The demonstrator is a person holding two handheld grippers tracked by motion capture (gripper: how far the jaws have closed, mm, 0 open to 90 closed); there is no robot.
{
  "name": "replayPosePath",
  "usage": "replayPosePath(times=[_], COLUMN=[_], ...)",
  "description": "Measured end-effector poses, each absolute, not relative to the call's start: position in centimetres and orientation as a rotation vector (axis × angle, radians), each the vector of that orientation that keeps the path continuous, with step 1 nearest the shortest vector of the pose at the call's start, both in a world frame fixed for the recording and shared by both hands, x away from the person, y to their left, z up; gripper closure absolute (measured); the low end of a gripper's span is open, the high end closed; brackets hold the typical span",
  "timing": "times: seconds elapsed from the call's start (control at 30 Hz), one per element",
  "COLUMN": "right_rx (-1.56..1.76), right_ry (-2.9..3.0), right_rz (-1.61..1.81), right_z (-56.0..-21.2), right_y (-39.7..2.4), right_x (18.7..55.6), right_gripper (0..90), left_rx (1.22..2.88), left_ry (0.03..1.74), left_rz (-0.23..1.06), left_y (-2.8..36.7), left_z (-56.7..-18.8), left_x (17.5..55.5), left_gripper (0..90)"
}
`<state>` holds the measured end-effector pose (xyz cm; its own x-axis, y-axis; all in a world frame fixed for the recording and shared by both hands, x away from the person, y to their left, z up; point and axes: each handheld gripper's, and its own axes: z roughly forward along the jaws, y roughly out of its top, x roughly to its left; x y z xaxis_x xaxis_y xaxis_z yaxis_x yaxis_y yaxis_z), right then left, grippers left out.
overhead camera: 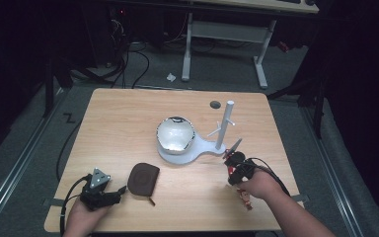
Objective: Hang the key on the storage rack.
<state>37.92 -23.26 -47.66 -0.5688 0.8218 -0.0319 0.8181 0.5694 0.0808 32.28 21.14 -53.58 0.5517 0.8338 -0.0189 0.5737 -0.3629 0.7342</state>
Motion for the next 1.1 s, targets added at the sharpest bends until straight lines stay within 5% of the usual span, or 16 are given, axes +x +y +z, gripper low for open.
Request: replayPosePath(times=[0.17,0.3,1.1], right_rx=[1.317,1.28,1.257], right_ry=[2.74,2.736,2.775], right_rz=[0.028,-0.003,0.119], right_z=[-48.6,-48.9,-45.7], right_y=[-22.3,-21.9,-22.1], right_x=[37.8,38.0,37.1], right_gripper=[64.6,80.7,81.6], left_rx=[2.077,2.08,2.082], left_ry=[1.127,1.124,1.123], left_rz=[0.468,0.468,0.468], left_y=[21.2,21.1,21.1], left_z=[-53.6,-53.6,-53.6], left_x=[32.3,32.3,32.3], left_gripper=[26.4,26.3,26.3])
